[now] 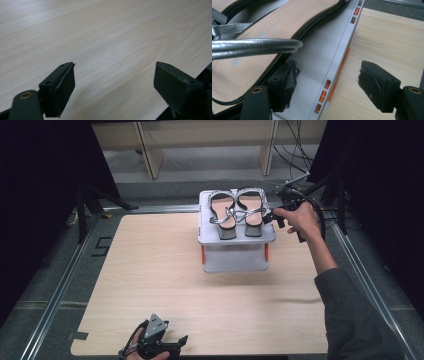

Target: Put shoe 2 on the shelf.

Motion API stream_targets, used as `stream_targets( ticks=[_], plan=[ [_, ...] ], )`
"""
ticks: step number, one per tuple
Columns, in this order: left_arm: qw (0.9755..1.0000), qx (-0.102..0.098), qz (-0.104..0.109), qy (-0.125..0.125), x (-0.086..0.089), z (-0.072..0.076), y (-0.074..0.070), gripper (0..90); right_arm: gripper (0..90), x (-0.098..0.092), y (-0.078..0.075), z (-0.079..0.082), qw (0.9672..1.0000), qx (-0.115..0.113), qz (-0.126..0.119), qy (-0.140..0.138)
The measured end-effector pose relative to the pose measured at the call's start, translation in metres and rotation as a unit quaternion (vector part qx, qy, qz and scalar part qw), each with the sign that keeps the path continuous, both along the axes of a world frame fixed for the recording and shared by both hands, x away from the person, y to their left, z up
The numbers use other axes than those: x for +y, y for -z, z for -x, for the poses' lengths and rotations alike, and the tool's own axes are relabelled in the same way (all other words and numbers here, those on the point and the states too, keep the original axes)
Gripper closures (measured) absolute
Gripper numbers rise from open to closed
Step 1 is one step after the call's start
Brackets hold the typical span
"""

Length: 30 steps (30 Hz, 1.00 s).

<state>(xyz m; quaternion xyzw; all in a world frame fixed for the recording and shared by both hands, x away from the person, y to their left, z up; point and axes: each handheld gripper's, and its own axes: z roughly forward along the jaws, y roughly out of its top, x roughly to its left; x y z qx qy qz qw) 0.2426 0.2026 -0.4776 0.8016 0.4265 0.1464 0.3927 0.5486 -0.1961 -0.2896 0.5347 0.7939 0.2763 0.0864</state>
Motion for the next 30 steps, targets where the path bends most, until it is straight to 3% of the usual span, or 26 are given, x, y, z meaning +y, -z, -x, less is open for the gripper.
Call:
stream_targets(
  ticks=[2,4,5,9,12,15,16,19,20,26,27,28,30],
  plan=[
    [1.0,0.002,-0.002,-0.001,-0.001,0.001,-0.001,16.7,30.6,0.002,0.003,-0.001,0.9999,-0.001,0.011,-0.005],
    [0.9998,0.002,0.015,-0.009,-0.002,0.002,0.0,16.7,30.8,0.004,0.006,-0.001,0.9998,-0.005,0.019,-0.01],
    [1.0,-0.003,-0.001,-0.005,0.001,0.0,0.0,16.7,30.4,0.004,0.006,-0.001,0.9998,-0.006,0.018,-0.006],
    [0.9998,0.003,0.014,-0.011,0.001,0.001,0.0,16.7,25.5,0.0,0.005,0.003,1.0,0.001,-0.001,0.001],
    [0.9998,0.003,0.015,-0.011,0.0,0.002,0.0,16.7,25.4,-0.008,0.002,0.009,0.9996,-0.018,-0.015,-0.017],
    [0.9998,0.005,0.013,-0.01,0.0,0.001,0.001,16.7,25.2,-0.015,-0.003,0.018,0.9991,-0.023,-0.031,-0.016],
    [1.0,0.002,0.001,-0.003,0.001,0.0,0.0,16.7,25.1,-0.016,-0.005,0.023,0.9991,-0.016,-0.038,-0.011],
    [0.9999,0.002,0.005,-0.01,0.001,-0.001,0.001,16.7,24.6,-0.021,-0.004,0.033,0.9984,-0.032,-0.04,-0.021],
    [0.9997,0.005,0.017,-0.015,0.0,0.0,0.001,16.7,24.5,-0.021,-0.003,0.038,0.9982,-0.039,-0.041,-0.02],
    [0.9998,0.006,0.012,-0.013,-0.001,-0.003,0.0,16.7,23.6,-0.027,0.007,0.064,0.9964,-0.041,-0.064,-0.039],
    [0.9999,0.004,0.003,-0.013,0.0,-0.004,0.001,16.7,23.4,-0.027,0.011,0.068,0.9959,-0.053,-0.062,-0.039],
    [1.0,0.001,-0.004,-0.005,0.002,-0.005,0.001,16.7,23.3,-0.028,0.012,0.072,0.9963,-0.044,-0.061,-0.043],
    [0.9999,0.007,0.008,-0.011,-0.001,-0.005,0.001,16.7,23.3,-0.029,0.017,0.08,0.9954,-0.053,-0.063,-0.05]
  ],
)
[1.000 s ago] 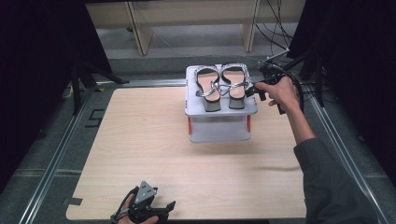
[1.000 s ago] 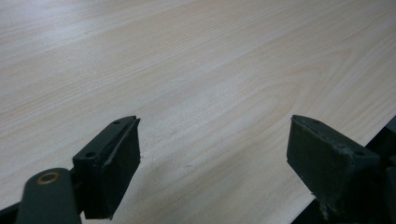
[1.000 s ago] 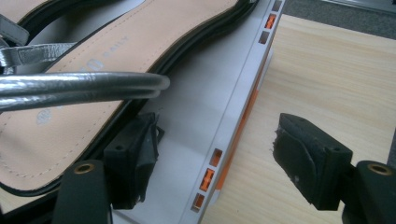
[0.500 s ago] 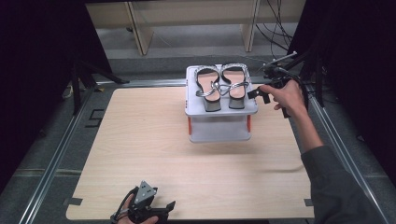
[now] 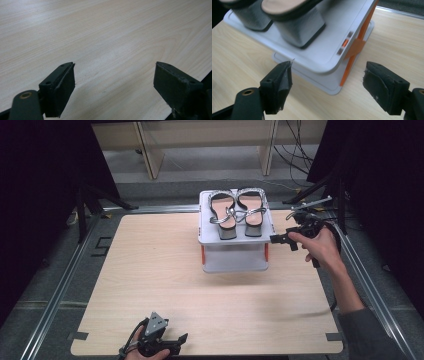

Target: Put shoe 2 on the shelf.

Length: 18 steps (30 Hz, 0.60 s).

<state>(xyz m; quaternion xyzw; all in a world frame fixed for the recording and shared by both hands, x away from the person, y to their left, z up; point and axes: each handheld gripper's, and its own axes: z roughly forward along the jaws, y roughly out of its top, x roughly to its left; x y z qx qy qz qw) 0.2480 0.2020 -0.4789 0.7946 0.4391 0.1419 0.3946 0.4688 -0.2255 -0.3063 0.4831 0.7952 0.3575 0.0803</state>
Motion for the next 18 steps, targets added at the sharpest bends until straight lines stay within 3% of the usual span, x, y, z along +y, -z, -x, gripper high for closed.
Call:
stream_targets(
  ticks=[1,2,3,5,7,9,10,11,15,18],
  plan=[
    [1.0,0.001,-0.001,-0.001,0.0,0.0,0.0,16.7,23.2,-0.003,0.003,0.001,0.9997,-0.015,0.004,-0.02],
    [0.9999,-0.006,-0.012,0.006,0.001,-0.002,0.0,16.7,23.2,-0.002,0.006,0.004,0.9997,-0.019,-0.002,-0.017],
    [1.0,-0.003,0.001,0.004,-0.001,-0.001,0.0,16.7,23.1,-0.003,0.008,0.007,0.9996,-0.019,-0.001,-0.019],
    [1.0,-0.001,0.002,0.002,-0.002,-0.001,0.001,16.7,23.1,-0.004,0.011,0.014,0.9998,-0.001,-0.001,-0.019],
    [1.0,-0.001,0.003,0.001,-0.002,-0.001,0.001,16.7,22.9,-0.005,0.015,0.018,0.9997,-0.014,-0.004,-0.02],
    [1.0,-0.001,0.001,0.001,-0.001,0.0,0.001,16.7,22.7,-0.006,0.018,0.024,0.9995,-0.007,-0.005,-0.031],
    [0.9999,-0.002,-0.011,0.003,0.001,0.0,0.001,16.7,22.6,-0.006,0.021,0.027,0.9995,-0.01,-0.009,-0.03],
    [1.0,-0.004,-0.001,-0.003,0.0,0.0,0.001,16.7,22.4,-0.007,0.023,0.03,0.9996,-0.009,-0.01,-0.023],
    [1.0,-0.001,0.001,-0.004,0.002,0.0,0.001,16.7,22.3,-0.009,0.034,0.041,0.9994,-0.007,-0.014,-0.031],
    [0.9998,-0.009,-0.018,0.005,0.003,-0.001,0.001,16.7,22.2,-0.01,0.044,0.05,0.9989,-0.016,-0.011,-0.043]
  ],
)
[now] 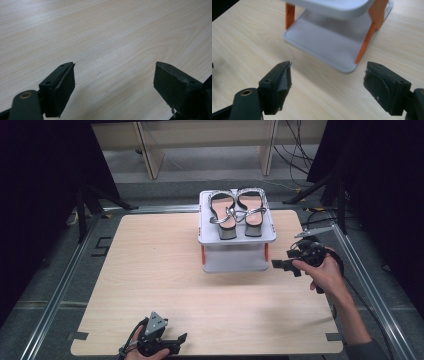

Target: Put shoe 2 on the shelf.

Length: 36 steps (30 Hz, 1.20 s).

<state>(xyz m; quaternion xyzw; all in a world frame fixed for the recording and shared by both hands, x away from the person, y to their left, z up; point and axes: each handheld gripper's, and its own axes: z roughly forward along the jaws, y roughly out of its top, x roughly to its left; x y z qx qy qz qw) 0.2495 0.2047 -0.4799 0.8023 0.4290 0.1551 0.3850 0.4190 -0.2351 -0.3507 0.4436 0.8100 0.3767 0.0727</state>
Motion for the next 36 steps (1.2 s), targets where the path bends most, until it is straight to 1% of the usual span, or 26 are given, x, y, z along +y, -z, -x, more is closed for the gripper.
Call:
stream_targets(
  ticks=[1,2,4,5,6,7,8,9,10,11,12,13,14,15,18,19,22,26,28,29,30,31,32,33,34,36],
  plan=[
    [0.9999,0.002,0.016,-0.002,-0.002,0.002,0.0,16.7,22.0,0.0,0.004,0.003,1.0,0.006,-0.002,-0.007],
    [1.0,0.001,0.003,0.0,-0.001,0.001,0.0,16.7,21.9,0.001,0.007,0.006,0.9999,0.008,-0.003,-0.008],
    [1.0,-0.004,-0.003,0.009,0.001,0.0,0.0,16.7,21.9,0.003,0.013,0.012,0.9999,0.011,0.008,-0.009],
    [0.9998,0.007,0.017,-0.005,-0.002,0.002,0.001,16.7,21.9,0.004,0.016,0.015,0.9997,0.016,0.006,-0.016],
    [0.9998,0.009,0.017,-0.007,-0.001,0.003,0.001,16.7,21.9,0.005,0.02,0.018,0.9996,0.02,0.0,-0.019],
    [0.9998,0.008,0.018,-0.006,-0.001,0.002,0.001,16.7,21.9,0.008,0.025,0.02,0.9998,0.004,0.011,-0.014],
    [0.9998,0.009,0.016,-0.006,-0.001,0.002,0.0,16.7,21.9,0.008,0.028,0.023,0.9994,0.017,0.022,-0.021],
    [0.9998,0.008,0.015,-0.005,-0.001,0.002,0.0,16.7,21.9,0.01,0.031,0.026,0.9992,0.021,0.023,-0.023],
    [0.9998,0.007,0.016,-0.005,-0.001,0.002,0.001,16.7,21.9,0.011,0.035,0.029,0.9995,0.011,0.018,-0.024],
    [0.9998,0.008,0.016,-0.005,-0.001,0.002,0.001,16.7,21.9,0.011,0.038,0.031,0.9992,0.014,0.023,-0.03],
    [1.0,0.002,0.001,0.002,0.0,0.0,0.001,16.7,21.9,0.012,0.041,0.034,0.9991,0.016,0.025,-0.031],
    [0.9999,0.005,0.014,-0.002,-0.001,0.002,0.001,16.7,21.8,0.013,0.044,0.036,0.9988,0.015,0.032,-0.034],
    [1.0,0.005,0.003,-0.001,0.0,0.001,0.0,16.7,21.8,0.013,0.047,0.038,0.9984,0.012,0.039,-0.038],
    [0.9999,0.006,0.012,-0.004,-0.001,0.002,0.0,16.7,21.8,0.014,0.051,0.041,0.9985,0.01,0.04,-0.037],
    [0.9999,0.008,0.012,-0.003,0.0,0.002,0.0,16.7,21.7,0.013,0.06,0.047,0.9968,0.005,0.053,-0.059],
    [0.9999,0.009,0.012,-0.004,0.0,0.002,0.0,16.7,21.6,0.015,0.06,0.05,0.9975,0.014,0.051,-0.048],
    [0.9999,0.007,0.009,0.0,0.0,0.002,-0.001,16.7,22.2,0.015,0.068,0.059,0.9968,0.002,0.056,-0.058],
    [0.9999,0.006,0.012,0.0,-0.001,0.002,0.0,16.7,22.0,0.017,0.077,0.072,0.9954,0.007,0.068,-0.067],
    [0.9999,0.009,0.01,0.001,0.0,0.002,0.0,16.7,22.2,0.017,0.082,0.077,0.996,0.007,0.058,-0.067],
    [1.0,0.002,-0.003,0.006,0.001,0.001,0.0,16.7,22.2,0.017,0.083,0.08,0.9961,0.019,0.053,-0.069],
    [0.9999,-0.003,-0.006,0.011,0.002,0.0,0.0,16.7,22.6,0.016,0.085,0.083,0.9964,0.019,0.047,-0.067],
    [1.0,0.002,0.007,0.006,0.0,0.002,0.0,16.7,22.7,0.017,0.087,0.087,0.9966,0.028,0.042,-0.064],
    [0.9999,0.009,0.003,0.005,0.0,0.003,-0.001,16.7,22.0,0.018,0.088,0.092,0.9964,0.03,0.048,-0.063],
    [0.9999,0.007,-0.001,0.008,0.001,0.003,-0.001,16.7,21.9,0.018,0.089,0.094,0.9953,0.017,0.064,-0.072],
    [0.9999,0.006,-0.001,0.009,0.001,0.003,-0.001,16.7,22.0,0.019,0.09,0.096,0.9955,0.009,0.06,-0.073],
    [0.9999,0.006,-0.002,0.01,0.001,0.003,-0.001,16.7,22.0,0.021,0.092,0.102,0.9952,0.009,0.056,-0.08]
  ],
)
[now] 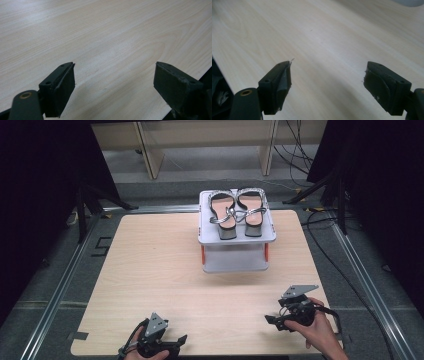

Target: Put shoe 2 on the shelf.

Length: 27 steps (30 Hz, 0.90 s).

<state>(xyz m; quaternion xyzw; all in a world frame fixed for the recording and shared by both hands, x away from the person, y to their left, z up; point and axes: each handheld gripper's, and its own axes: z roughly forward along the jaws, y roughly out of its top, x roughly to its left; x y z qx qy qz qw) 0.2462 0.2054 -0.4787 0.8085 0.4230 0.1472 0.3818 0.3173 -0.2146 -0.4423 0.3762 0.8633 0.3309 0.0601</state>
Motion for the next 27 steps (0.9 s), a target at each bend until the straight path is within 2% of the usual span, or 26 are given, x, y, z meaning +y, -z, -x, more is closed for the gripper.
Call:
stream_targets(
  ticks=[2,4,5,6,7,8,9,10,12,14,15,16,17,18,19,21,23,25,27],
  plan=[
    [1.0,-0.007,-0.007,0.001,0.0,-0.001,0.0,16.7,22.5,0.001,0.001,0.004,0.9999,-0.011,0.002,-0.004],
    [0.9998,-0.014,-0.012,0.009,0.001,-0.002,0.0,16.7,22.4,0.0,0.003,0.006,0.9994,-0.028,0.016,-0.012],
    [0.9999,-0.01,-0.003,0.006,0.0,-0.001,0.0,16.7,22.3,0.0,0.004,0.007,0.9994,-0.032,0.013,-0.006],
    [1.0,-0.002,0.003,-0.001,-0.001,0.001,0.0,16.7,22.3,0.0,0.004,0.009,0.9992,-0.033,0.021,-0.011],
    [0.9999,-0.01,-0.011,0.007,0.001,-0.001,-0.001,16.7,22.4,0.0,0.005,0.011,0.999,-0.037,0.022,-0.012],
    [0.9995,-0.018,-0.018,0.017,0.002,-0.002,-0.001,16.7,22.7,0.0,0.005,0.014,0.9996,-0.025,0.014,-0.004],
    [0.9994,-0.018,-0.022,0.021,0.002,-0.002,-0.001,16.7,22.8,-0.002,0.007,0.014,0.9996,-0.029,0.002,-0.005],
    [0.9997,-0.013,-0.016,0.015,0.001,-0.001,-0.001,16.7,22.9,-0.006,0.008,0.014,0.9997,-0.022,-0.002,-0.009],
    [0.9997,-0.013,-0.016,0.015,0.001,-0.001,-0.001,16.7,22.5,-0.01,0.009,0.018,0.9998,-0.01,-0.005,0.016],
    [0.9996,-0.013,-0.019,0.016,0.001,-0.001,-0.001,16.7,22.5,-0.015,0.01,0.02,0.9998,-0.018,-0.008,0.011],
    [1.0,-0.005,-0.004,0.007,-0.001,0.001,0.0,16.7,22.7,-0.018,0.012,0.02,0.9997,-0.014,-0.02,0.004],
    [1.0,-0.001,-0.002,0.004,-0.001,0.001,0.0,16.7,22.7,-0.02,0.012,0.022,0.9997,-0.012,-0.019,0.013],
    [1.0,-0.002,0.001,0.003,-0.002,0.001,0.0,16.7,22.4,-0.02,0.012,0.025,0.9995,0.001,-0.02,0.024],
    [0.9998,-0.01,-0.012,0.012,0.0,-0.001,0.0,16.7,22.2,-0.022,0.013,0.024,0.9997,-0.002,-0.017,0.018],
    [0.9997,-0.013,-0.015,0.016,0.0,-0.001,0.0,16.7,22.2,-0.024,0.014,0.022,0.9997,-0.008,-0.017,0.014],
    [0.9998,-0.009,-0.013,0.012,-0.001,0.0,0.0,16.7,22.0,-0.024,0.014,0.022,0.9997,-0.007,-0.014,0.018],
    [0.9998,-0.01,-0.013,0.013,0.0,-0.001,0.0,16.7,21.8,-0.022,0.014,0.024,0.9995,0.006,-0.02,0.024],
    [0.9998,-0.01,-0.012,0.013,-0.001,-0.001,0.0,16.7,21.6,-0.023,0.015,0.022,0.9998,-0.008,-0.012,0.013],
    [0.9998,-0.01,-0.013,0.013,-0.001,-0.001,0.0,16.7,21.6,-0.023,0.015,0.022,0.9997,-0.003,-0.019,0.014]
  ],
)
